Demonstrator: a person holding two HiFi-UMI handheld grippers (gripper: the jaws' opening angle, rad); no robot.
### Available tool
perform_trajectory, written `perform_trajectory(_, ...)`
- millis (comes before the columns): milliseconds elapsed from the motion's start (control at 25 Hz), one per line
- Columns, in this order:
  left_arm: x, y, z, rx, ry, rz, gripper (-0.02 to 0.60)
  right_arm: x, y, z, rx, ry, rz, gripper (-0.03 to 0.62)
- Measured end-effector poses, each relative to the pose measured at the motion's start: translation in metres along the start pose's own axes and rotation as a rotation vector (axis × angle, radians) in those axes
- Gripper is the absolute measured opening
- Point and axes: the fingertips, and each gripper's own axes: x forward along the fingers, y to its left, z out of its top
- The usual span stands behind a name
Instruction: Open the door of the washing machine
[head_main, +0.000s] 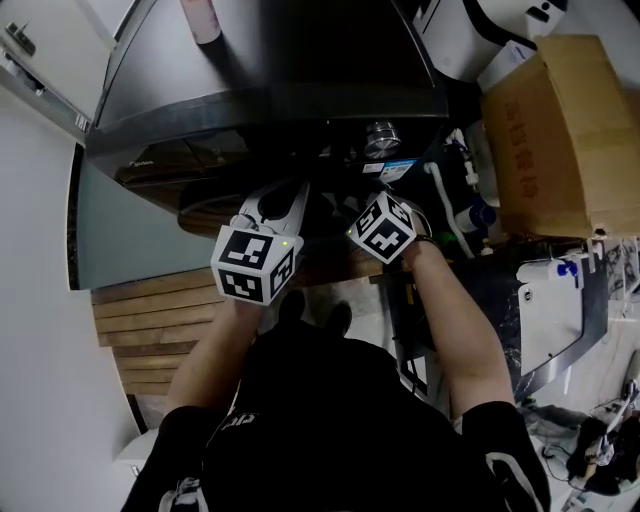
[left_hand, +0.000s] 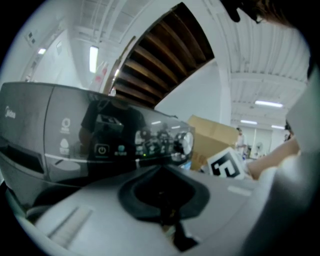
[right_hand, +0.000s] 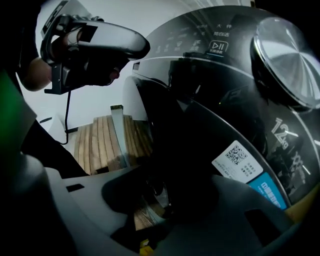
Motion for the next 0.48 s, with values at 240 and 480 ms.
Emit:
perform_trajectory(240,-0.005,-0.004,-0.005,-0.007,0.009,0.018,0.008,0.005,0.004,-0.003,-0.065,0.005,-0.057,0.175)
perform_trajectory(480,-0.016,-0.018,-0.016,-0.003,0.022,0.06,0.008,0.003,0.003,-0.002,-0.029,-0.033,0.002,0.161)
